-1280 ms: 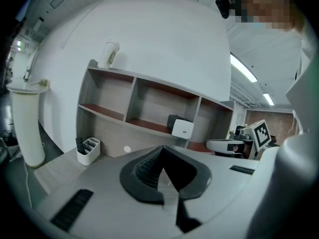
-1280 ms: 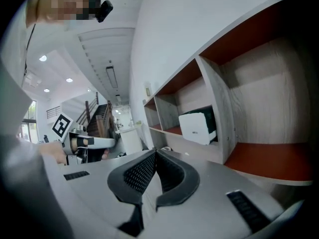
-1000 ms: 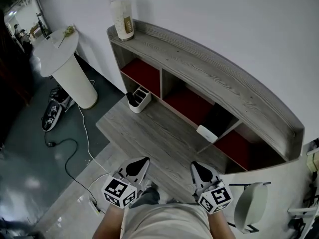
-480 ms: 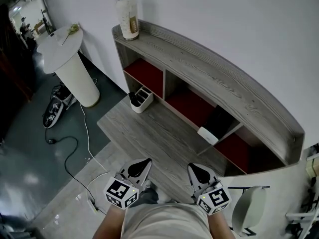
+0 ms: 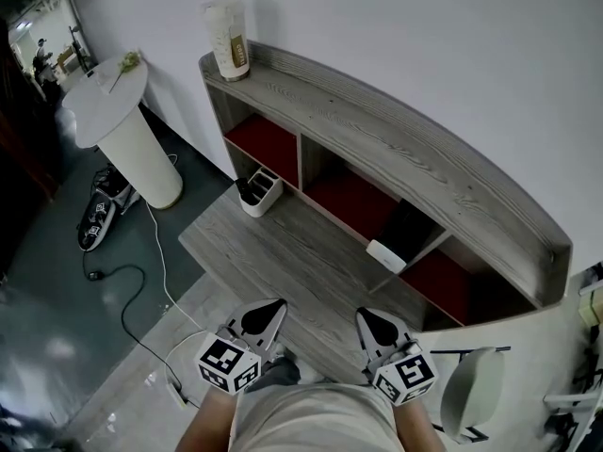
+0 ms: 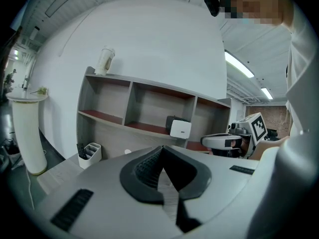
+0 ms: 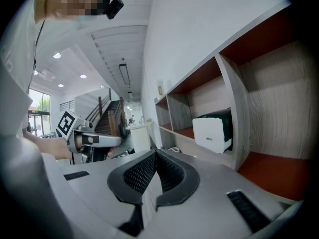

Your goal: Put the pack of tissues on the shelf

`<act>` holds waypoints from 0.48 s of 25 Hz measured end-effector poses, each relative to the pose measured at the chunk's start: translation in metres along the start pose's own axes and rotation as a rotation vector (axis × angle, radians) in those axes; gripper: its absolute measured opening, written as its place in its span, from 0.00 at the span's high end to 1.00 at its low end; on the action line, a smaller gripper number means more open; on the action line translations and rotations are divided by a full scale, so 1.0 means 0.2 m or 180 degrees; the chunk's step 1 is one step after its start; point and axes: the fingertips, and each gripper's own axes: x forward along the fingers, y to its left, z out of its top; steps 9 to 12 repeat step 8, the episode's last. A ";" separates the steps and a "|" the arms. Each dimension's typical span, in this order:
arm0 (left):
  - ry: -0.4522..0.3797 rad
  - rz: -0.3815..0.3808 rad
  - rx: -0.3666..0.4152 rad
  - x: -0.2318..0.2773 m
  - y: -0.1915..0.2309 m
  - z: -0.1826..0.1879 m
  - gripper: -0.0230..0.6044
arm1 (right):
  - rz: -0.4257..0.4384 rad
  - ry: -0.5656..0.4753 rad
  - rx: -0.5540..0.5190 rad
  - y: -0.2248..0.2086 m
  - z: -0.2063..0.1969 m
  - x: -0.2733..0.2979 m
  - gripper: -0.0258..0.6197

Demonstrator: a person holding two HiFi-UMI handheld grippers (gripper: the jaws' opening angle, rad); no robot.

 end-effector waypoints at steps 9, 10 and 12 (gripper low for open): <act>0.0000 -0.0007 -0.0029 0.03 0.00 0.01 0.94 | -0.0047 0.0006 -0.0001 -0.04 0.00 -0.02 0.92; 0.0000 -0.0007 -0.0029 0.03 0.00 0.01 0.94 | -0.0047 0.0006 -0.0001 -0.04 0.00 -0.02 0.92; 0.0000 -0.0007 -0.0029 0.03 0.00 0.01 0.94 | -0.0047 0.0006 -0.0001 -0.04 0.00 -0.02 0.92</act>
